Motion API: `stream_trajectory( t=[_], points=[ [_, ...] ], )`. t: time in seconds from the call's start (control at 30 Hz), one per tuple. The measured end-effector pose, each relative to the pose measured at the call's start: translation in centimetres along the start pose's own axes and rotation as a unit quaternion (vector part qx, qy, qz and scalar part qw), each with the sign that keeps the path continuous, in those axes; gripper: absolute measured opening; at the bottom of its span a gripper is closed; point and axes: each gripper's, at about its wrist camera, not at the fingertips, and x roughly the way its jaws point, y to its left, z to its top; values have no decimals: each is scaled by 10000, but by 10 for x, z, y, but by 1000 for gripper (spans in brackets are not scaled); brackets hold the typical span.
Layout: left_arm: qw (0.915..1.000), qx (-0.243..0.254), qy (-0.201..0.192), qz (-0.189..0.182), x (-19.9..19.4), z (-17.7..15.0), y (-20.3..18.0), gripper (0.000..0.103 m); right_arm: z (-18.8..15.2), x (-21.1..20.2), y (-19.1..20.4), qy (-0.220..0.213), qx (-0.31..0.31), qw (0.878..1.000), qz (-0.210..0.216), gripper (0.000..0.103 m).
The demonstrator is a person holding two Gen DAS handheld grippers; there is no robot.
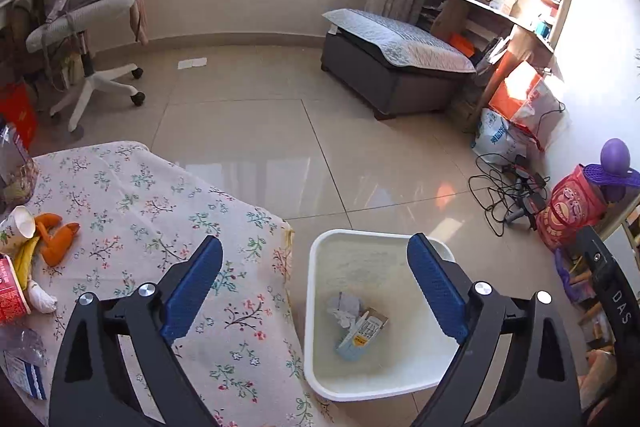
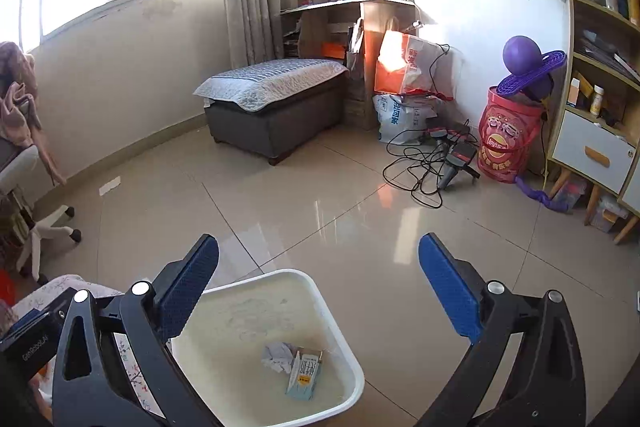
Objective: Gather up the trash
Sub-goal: 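Move both tools back toward the table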
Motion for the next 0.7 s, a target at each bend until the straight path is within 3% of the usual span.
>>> stream_trajectory(
  t=[0.23,0.5,0.7],
  points=[
    [9952,-146,-466,849,-39,-9,53,94,-12,-22,53,-23,-522,9972,526,96],
    [9869,-546,-648,1375,-76,-26,113,95,-29,-45,111,43,-1048,9887,1072,96],
    [9805,-772,-571,1714,-92,-48,153,95,-48,-65,155,89,-1532,9768,1491,96]
  ],
)
